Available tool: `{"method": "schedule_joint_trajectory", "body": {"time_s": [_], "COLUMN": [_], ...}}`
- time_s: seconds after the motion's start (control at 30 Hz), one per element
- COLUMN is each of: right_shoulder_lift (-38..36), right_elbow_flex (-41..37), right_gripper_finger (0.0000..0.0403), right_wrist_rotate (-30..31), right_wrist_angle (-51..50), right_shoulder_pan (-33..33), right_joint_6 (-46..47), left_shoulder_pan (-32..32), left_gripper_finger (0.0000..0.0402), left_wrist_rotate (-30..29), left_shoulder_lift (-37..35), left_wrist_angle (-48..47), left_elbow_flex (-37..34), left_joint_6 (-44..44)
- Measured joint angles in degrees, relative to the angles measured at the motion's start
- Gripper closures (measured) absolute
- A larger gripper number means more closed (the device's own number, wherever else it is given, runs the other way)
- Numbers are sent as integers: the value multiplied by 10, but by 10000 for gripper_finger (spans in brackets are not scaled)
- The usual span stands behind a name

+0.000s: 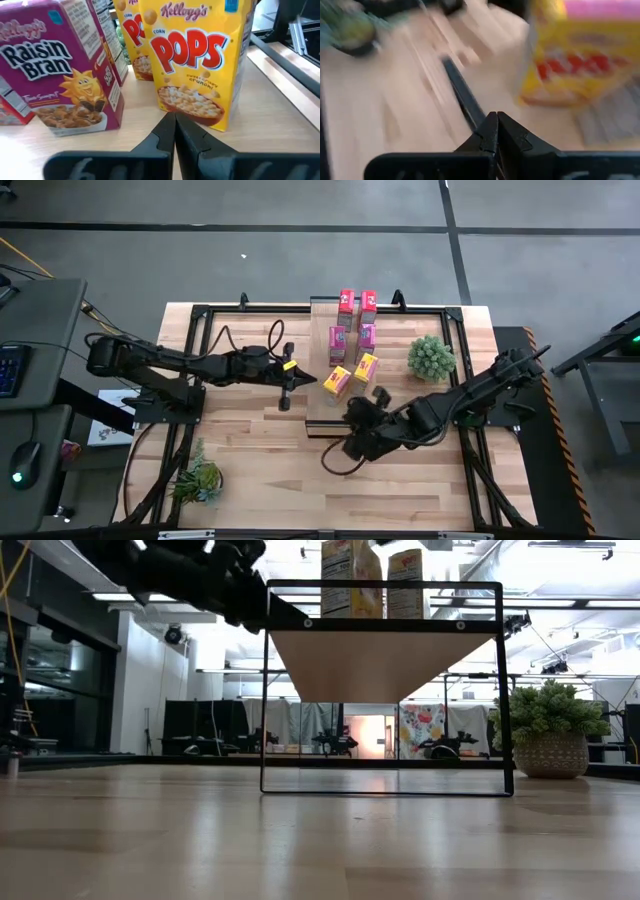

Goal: Stack cereal on shelf
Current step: Put the yellow cereal box on the shelf aligned with the yellow cereal box

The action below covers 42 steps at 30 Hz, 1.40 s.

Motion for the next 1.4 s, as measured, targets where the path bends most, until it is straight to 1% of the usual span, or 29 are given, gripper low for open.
{"method": "schedule_joint_trajectory", "body": {"time_s": [0.1, 0.2, 0.3, 0.53, 1.13, 1.4], "right_shoulder_lift": [21, 44, 55, 63, 63, 63], "right_elbow_flex": [0, 0, 0, 0, 0, 0], "right_gripper_finger": [403, 403, 403, 403, 403, 403], "right_wrist_rotate": [37, 80, 127, 187, 199, 219], "right_wrist_angle": [88, 133, 132, 112, 41, 20], "right_shoulder_pan": [-5, -11, -10, -13, -31, -33], "right_joint_6": [-20, -34, -10, 16, 69, 82], "left_shoulder_pan": [0, 0, 0, 0, 0, 0], "left_gripper_finger": [401, 401, 401, 401, 401, 401], "left_wrist_rotate": [0, 0, 0, 2, 2, 2], "left_shoulder_lift": [-4, -2, -2, -2, -2, -2], "left_wrist_angle": [-5, -10, -11, -10, -2, 3], "left_elbow_flex": [0, 0, 0, 0, -1, -1], "left_joint_6": [0, 1, 0, 0, -16, -21]}}
